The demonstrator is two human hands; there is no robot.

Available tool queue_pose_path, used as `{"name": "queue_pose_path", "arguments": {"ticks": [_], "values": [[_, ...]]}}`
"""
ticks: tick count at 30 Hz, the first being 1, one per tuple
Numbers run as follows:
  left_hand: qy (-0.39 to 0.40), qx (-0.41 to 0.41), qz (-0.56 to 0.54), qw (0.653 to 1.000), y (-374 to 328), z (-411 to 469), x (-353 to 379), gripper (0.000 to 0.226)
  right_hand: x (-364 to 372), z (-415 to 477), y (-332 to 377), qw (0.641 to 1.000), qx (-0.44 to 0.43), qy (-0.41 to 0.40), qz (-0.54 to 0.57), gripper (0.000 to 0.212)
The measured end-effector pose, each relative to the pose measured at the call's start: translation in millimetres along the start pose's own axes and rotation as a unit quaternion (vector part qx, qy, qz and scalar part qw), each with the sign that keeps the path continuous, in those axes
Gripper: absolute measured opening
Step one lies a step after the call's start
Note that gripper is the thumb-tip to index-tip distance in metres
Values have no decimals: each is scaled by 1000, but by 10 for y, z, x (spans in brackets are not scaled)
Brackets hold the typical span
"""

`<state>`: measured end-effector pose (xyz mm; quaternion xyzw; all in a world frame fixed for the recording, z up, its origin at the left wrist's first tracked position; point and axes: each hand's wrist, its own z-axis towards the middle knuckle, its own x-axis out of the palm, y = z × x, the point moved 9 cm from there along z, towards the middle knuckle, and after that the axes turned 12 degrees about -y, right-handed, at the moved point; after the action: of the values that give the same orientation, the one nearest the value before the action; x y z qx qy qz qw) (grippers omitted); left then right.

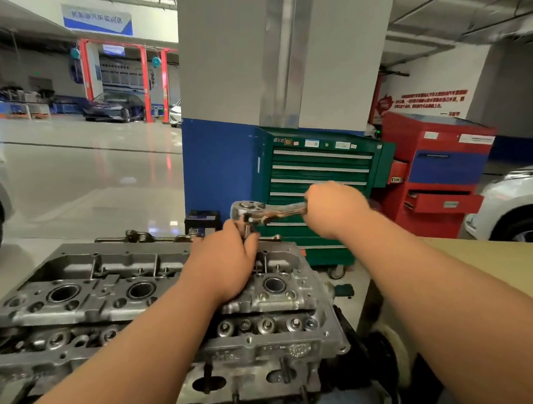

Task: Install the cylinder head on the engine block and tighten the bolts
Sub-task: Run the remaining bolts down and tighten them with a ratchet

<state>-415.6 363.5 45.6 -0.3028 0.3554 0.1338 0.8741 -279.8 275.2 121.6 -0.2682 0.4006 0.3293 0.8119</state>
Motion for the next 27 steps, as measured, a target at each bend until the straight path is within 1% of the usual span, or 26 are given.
{"name": "queue_pose_path", "arguments": {"ticks": [2,4,7,11,14,19,23,25,27], "values": [[0,5,1,1000,-12,7,-3,27,153,182,113,998,2,-1,60,9],[-2,-3,-1,1000,4,11,-14,27,208,245,156,997,2,-18,77,8],[-9,7,4,1000,-26,-12,-43,28,169,190,59,999,-1,-26,40,4],[-22,4,-9,1000,-38,-45,-84,29,15,101,102,1000,-7,3,7,1],[-13,-5,-24,1000,-27,-52,-77,32,-50,85,152,1000,-6,-1,-16,3],[-4,1,-38,999,-26,-23,-35,32,8,-5,-2,998,-5,-28,-53,12],[-6,-6,-65,998,-23,-21,-75,29,8,25,24,999,3,1,-36,14],[-16,-19,-87,996,-36,17,-118,23,-41,64,66,999,-24,6,-29,20],[-69,-18,-108,992,-112,113,-264,17,-251,178,57,996,-56,-59,-36,24]]}}
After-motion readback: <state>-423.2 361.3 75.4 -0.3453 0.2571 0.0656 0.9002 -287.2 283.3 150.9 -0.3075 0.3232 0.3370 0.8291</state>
